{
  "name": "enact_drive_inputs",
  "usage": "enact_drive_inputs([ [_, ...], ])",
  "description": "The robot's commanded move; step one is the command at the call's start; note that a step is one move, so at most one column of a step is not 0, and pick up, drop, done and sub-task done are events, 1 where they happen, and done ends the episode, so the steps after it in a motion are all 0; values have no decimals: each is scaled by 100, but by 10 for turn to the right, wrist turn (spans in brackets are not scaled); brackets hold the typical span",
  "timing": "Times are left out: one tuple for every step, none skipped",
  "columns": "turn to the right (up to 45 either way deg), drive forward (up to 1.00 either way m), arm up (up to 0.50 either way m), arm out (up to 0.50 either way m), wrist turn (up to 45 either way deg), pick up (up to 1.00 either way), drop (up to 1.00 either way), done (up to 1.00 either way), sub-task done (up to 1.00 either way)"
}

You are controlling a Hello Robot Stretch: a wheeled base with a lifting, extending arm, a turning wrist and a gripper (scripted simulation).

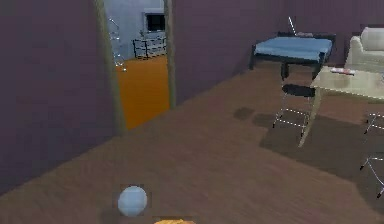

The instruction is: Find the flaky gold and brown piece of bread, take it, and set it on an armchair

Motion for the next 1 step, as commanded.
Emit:
enact_drive_inputs([
  [300, 0, 0, 0, 0, 0, 0, 0, 0],
])
